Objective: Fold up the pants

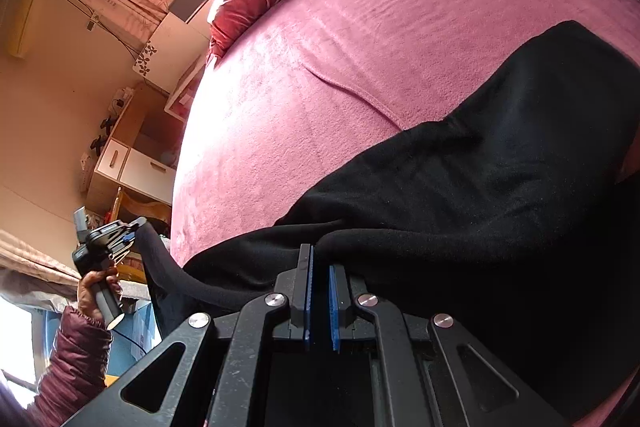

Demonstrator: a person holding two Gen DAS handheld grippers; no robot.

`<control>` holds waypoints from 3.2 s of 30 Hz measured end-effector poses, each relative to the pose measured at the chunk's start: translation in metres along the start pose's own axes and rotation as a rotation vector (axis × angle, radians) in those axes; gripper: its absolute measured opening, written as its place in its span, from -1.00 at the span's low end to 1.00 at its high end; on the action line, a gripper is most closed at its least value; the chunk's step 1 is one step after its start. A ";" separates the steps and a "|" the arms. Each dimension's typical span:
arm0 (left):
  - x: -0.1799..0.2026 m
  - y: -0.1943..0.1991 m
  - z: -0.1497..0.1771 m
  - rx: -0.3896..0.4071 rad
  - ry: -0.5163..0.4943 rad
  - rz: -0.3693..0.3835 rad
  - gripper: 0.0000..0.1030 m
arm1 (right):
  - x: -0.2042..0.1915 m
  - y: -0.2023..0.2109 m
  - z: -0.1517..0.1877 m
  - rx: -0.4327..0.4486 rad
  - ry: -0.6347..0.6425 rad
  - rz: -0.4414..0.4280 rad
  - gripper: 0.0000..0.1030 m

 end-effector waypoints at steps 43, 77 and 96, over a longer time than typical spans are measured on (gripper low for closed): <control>-0.106 0.139 0.330 0.013 0.665 0.124 -0.28 | 0.105 0.005 0.141 -0.169 -0.001 0.105 -0.80; -0.109 0.119 0.323 -0.079 0.329 -0.091 -0.84 | 0.096 0.013 0.146 -0.120 0.084 0.117 -0.87; -0.006 0.149 0.257 0.052 0.077 -0.027 -0.36 | 0.150 0.087 0.085 0.002 -0.083 0.055 -0.41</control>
Point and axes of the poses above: each gripper's, at about its wrist camera, not at the fingertips, and y roughly against the way its jaws point, x to its right, z to its underside, the point moved 10 cm from there along -y, roughly the way its jaws point, and after that the axes turned 14 degrees about -y, right-handed, at the moved point
